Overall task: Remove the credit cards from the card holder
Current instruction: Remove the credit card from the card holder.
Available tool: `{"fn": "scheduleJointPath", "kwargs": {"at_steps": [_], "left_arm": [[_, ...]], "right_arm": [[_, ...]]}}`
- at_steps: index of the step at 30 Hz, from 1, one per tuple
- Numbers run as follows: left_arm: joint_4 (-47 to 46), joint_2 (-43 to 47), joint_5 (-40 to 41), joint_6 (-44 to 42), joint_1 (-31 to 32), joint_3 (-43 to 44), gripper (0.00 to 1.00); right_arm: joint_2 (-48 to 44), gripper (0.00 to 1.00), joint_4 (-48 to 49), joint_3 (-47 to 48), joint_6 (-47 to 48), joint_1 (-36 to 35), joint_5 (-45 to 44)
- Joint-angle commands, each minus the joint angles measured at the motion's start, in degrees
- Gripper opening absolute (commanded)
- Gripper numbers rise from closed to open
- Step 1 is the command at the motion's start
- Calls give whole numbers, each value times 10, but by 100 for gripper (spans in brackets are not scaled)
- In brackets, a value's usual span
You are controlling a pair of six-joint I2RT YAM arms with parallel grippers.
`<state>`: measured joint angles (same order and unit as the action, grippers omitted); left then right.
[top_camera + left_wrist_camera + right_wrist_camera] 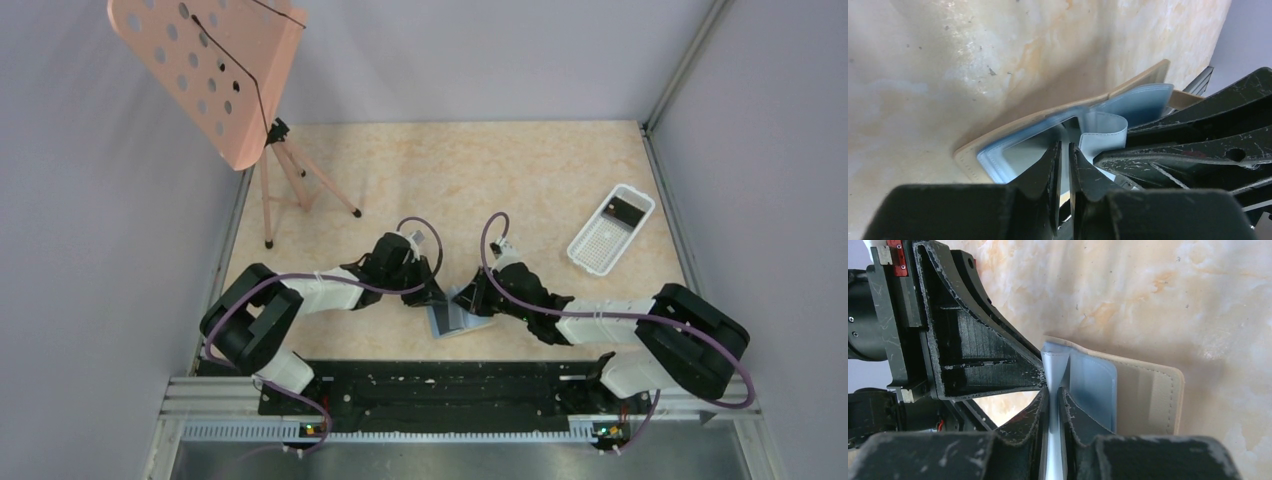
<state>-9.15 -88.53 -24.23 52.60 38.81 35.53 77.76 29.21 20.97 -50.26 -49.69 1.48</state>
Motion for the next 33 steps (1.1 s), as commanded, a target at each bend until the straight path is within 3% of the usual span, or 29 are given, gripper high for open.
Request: {"fn": "scheduleJointPath", "kwargs": {"at_steps": [1,6,10,14,19,26,33], "left_arm": [[-36,0,-7,4,12,17,16],[-79,-5,-31,26,29,13,16],[-100,-6,-35,32,46,25,18],[-123,-38,-41,39,60,50,18],[-165,-70,-32,63,67,62,17],[-60,-4,64,45,51,43,17],[86,100,162,24,44,29,18]], "right_arm": [[-4,20,27,9,-14,3,11],[-46,42,-71,40,1,3,-24],[-116,49,-206,74,39,3,-74],[-192,49,-317,103,79,3,-108],[-271,42,-359,99,106,3,-102],[-259,32,-343,92,112,2,-47],[-210,31,-269,71,76,3,-11]]}}
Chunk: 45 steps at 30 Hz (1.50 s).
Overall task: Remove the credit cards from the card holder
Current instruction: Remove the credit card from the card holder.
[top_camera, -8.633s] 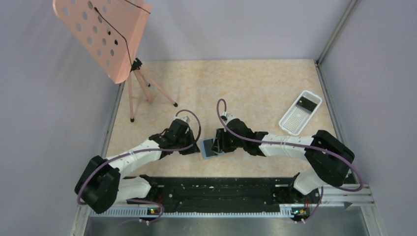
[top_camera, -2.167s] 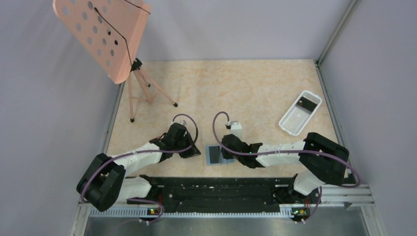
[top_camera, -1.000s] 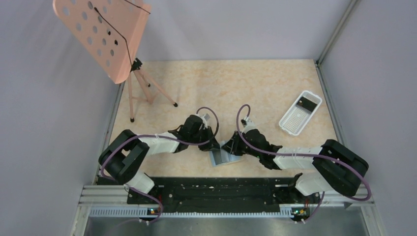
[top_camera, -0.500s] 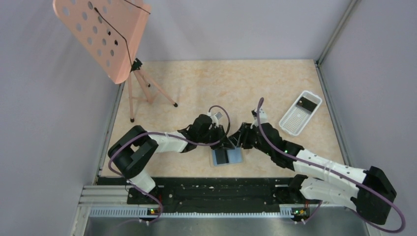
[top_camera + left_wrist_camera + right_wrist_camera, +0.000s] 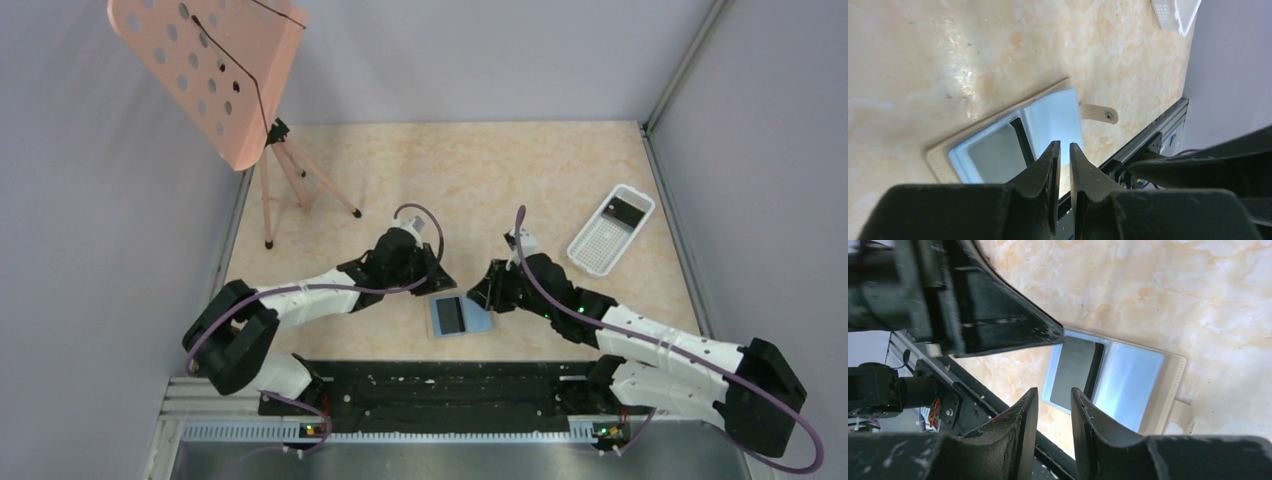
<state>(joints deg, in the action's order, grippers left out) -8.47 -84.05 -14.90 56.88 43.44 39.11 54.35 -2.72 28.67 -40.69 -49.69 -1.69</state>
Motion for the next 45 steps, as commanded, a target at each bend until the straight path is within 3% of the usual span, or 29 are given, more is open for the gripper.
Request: {"fn": "scheduleJointPath", "kwargs": {"at_steps": [1,5,10,16,26,37,45], "left_arm": [[82,68,75,-20,-3,-15,18],[73,108,83,-4,-3,-53,18],[75,115,71,-12,-3,-65,17],[-23,112,62,23,-3,-141,16],[-27,91,58,10,-2,-165,16],[-5,77,72,1,-2,-164,15],[6,69,65,-8,-2,-155,13]], "right_arm": [[37,31,45,0,-19,4,13],[88,29,31,29,-12,6,4],[120,30,89,12,-54,6,35],[192,29,131,20,-54,20,77],[262,28,160,12,-58,43,135],[287,27,138,20,-19,60,128],[323,27,175,15,-27,60,162]]}}
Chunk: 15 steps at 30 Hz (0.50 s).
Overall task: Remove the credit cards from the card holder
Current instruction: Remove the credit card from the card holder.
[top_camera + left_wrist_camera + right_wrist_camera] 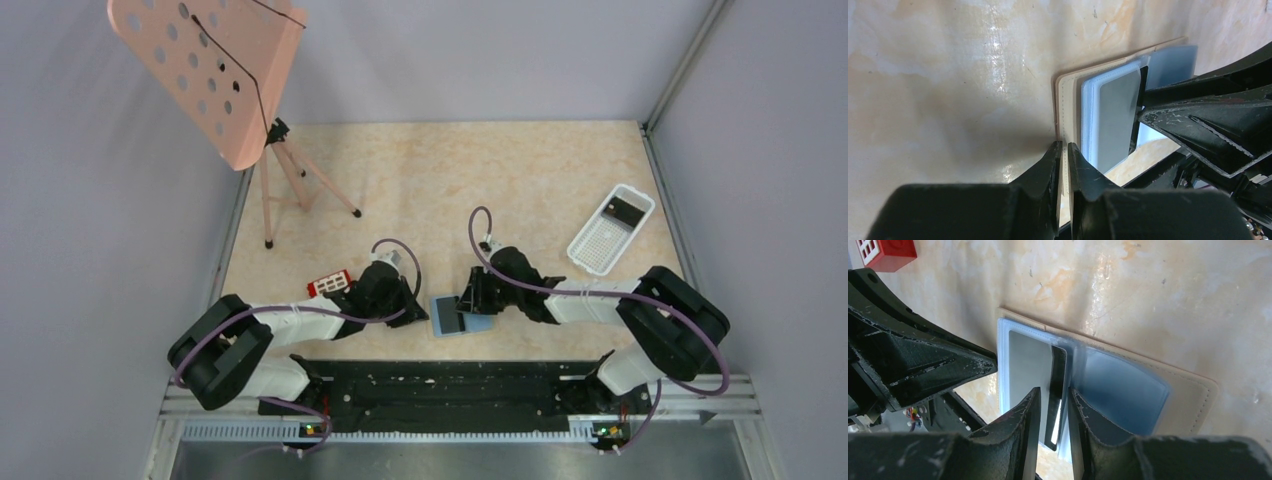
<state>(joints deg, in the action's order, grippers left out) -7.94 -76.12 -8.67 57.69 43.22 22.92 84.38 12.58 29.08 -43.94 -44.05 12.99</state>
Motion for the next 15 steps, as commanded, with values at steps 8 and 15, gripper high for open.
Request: {"fn": "scheduleJointPath", "kwargs": {"at_steps": [8,15], "left_arm": [[14,-27,-6,-22,5,27,12],[20,-39,-7,-19,10,38,11]], "right_arm": [[33,20,43,9,5,5,27],[34,6,68,-1,-7,15,43]]}}
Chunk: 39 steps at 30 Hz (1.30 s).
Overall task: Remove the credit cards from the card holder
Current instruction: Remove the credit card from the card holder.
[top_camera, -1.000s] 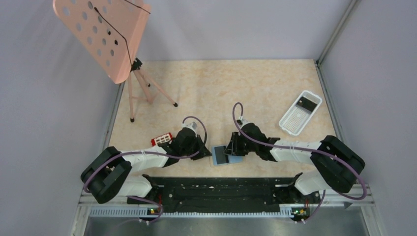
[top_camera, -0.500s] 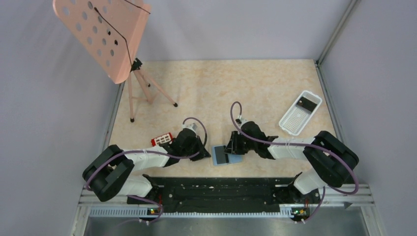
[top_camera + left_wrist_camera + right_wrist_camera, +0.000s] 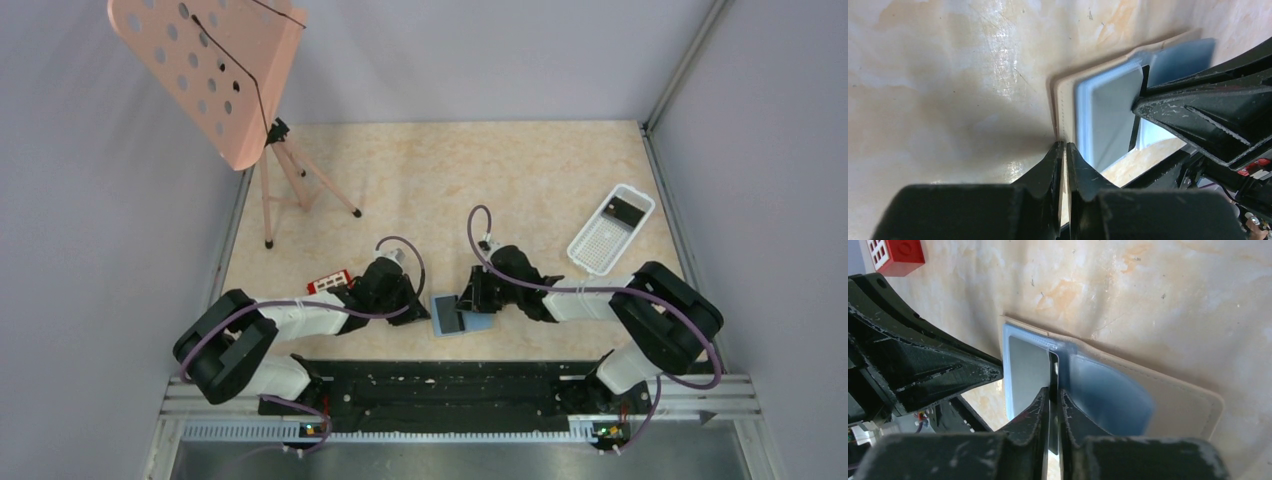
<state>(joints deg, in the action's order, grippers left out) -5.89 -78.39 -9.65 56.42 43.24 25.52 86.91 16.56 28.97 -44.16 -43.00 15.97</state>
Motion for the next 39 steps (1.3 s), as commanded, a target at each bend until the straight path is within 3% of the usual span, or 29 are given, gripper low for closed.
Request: {"fn": "scheduleJointPath", "kwargs": {"at_steps": [1,9,23,27,28,35,37,39], "left_arm": [[3,-15,6,-6,10,12,11],[85,-21,64,-29,13,33,10],[127,-54,83,-50,13,59,9],[124,-51,81,-46,13,56,9],[124,-50,81,-46,13,55,9],[138,-43,84,-50,13,65,9],[142,-43,85,-52,13,67,9],[150,-45,88,-55,13,71,9]], "right_arm": [[4,3,28,-2,-5,7,13],[-42,0,-6,-4,16,45,29],[-70,0,-12,-20,26,86,61],[-67,4,-4,-20,39,94,99],[-63,0,0,-16,42,94,112],[-55,0,59,-31,5,103,163],[-58,7,63,-35,0,107,169],[-60,1,64,-37,-3,112,176]]}}
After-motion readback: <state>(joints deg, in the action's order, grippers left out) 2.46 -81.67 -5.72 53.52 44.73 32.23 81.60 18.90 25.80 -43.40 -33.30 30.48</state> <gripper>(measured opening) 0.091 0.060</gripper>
